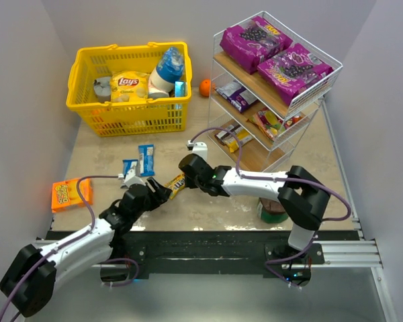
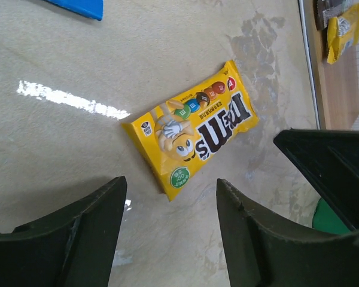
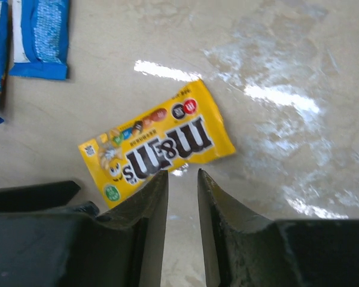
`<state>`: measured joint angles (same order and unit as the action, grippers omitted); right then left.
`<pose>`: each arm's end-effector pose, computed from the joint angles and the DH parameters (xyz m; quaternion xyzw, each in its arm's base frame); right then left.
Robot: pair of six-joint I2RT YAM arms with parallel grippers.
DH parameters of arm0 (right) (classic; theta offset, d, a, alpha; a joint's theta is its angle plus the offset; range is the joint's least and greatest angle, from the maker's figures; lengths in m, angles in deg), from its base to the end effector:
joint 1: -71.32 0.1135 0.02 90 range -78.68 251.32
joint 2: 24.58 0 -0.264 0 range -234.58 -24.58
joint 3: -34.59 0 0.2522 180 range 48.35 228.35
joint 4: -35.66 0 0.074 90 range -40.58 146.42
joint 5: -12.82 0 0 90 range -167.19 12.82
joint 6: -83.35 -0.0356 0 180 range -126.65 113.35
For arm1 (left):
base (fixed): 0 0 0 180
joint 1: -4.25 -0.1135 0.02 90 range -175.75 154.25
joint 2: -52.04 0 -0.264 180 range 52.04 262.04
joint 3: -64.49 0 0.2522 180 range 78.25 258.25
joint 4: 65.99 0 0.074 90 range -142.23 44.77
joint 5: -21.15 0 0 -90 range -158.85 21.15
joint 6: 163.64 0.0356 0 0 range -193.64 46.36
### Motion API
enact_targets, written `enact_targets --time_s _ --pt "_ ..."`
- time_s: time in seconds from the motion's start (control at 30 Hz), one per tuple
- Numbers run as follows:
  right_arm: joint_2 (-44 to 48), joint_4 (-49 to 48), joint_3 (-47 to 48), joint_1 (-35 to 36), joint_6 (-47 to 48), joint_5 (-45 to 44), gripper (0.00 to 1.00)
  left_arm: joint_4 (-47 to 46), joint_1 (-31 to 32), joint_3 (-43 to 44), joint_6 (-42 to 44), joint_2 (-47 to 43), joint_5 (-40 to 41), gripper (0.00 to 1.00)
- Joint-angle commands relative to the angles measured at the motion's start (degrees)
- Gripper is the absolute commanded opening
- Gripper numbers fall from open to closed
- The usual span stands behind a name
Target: Place and organize the candy bags onto the shelf
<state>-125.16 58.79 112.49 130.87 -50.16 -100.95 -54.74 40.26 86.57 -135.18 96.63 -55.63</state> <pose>0.2026 0.3164 0.1993 -0.0498 0.9086 0.1695 0.3784 0.1304 -0.0847 0.1419 -0.2465 0.8425 -0.2852 0.3849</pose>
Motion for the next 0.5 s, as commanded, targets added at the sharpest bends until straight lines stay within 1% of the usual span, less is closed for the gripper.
enact_targets --time_s 0.0,0.1,0.13,0.2,0.23,0.33,0.47 --pt "-4.54 -2.33 4.94 -0.75 2.9 0.65 0.28 -10.75 -0.68 -1.98 2.13 2.68 -2.31 0.66" --pt "-7.26 -2.6 6.26 -1.36 2.55 1.44 0.26 -13.83 -0.94 -3.74 1.6 4.79 -3.1 0.63" --pt "-7.96 -2.51 6.7 -1.54 2.46 1.27 0.26 -14.98 -1.2 -4.79 1.68 5.23 -3.45 0.56" --pt "-9.28 -2.25 6.96 -1.63 1.76 1.09 0.24 -18.57 -1.38 -5.85 1.6 6.29 -3.81 0.52" --pt "-9.64 -2.42 6.7 -1.54 1.5 0.92 0.24 -19.64 -1.38 -6.73 1.6 6.64 -3.72 0.49" --pt "-10.69 -2.6 6.18 -1.63 0.79 1.09 0.23 -21.31 -1.64 -7.17 1.77 8.22 -3.54 0.46" --pt "-11.66 -3.04 5.3 -1.63 0.26 2.06 0.22 -23.42 -2.0 -7.26 1.42 11.38 -3.28 0.47"
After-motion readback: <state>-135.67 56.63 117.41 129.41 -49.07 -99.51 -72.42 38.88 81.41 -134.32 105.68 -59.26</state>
